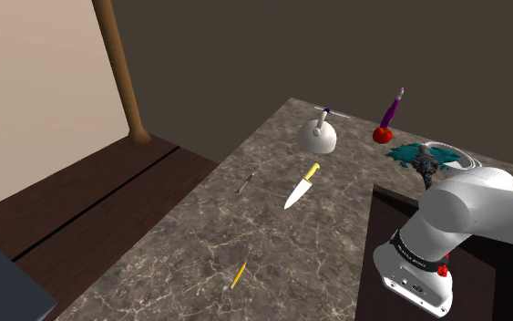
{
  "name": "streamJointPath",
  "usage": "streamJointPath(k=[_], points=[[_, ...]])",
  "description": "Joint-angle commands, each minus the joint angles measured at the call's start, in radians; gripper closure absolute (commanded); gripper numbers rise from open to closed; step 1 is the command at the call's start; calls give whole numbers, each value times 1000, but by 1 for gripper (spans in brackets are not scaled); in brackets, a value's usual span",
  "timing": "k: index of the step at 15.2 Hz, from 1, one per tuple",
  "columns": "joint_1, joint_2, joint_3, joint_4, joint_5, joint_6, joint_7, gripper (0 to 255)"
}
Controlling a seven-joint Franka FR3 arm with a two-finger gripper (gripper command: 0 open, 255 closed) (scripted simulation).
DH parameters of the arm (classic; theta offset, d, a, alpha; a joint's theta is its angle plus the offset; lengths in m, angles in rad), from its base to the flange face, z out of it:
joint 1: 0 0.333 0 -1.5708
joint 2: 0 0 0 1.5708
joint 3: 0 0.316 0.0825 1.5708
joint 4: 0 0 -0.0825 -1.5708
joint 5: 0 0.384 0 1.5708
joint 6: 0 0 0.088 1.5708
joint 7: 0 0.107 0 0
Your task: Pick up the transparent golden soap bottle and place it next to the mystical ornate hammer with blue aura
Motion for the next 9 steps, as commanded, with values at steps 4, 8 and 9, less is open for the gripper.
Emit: streamJointPath(k=[4, 8, 9], points=[[-9, -16, -48, -40, -43, 37, 17, 255], [-12, -26, -89, -69, -80, 66, 33, 255], [-13, -28, -100, -75, -89, 73, 37, 255]])
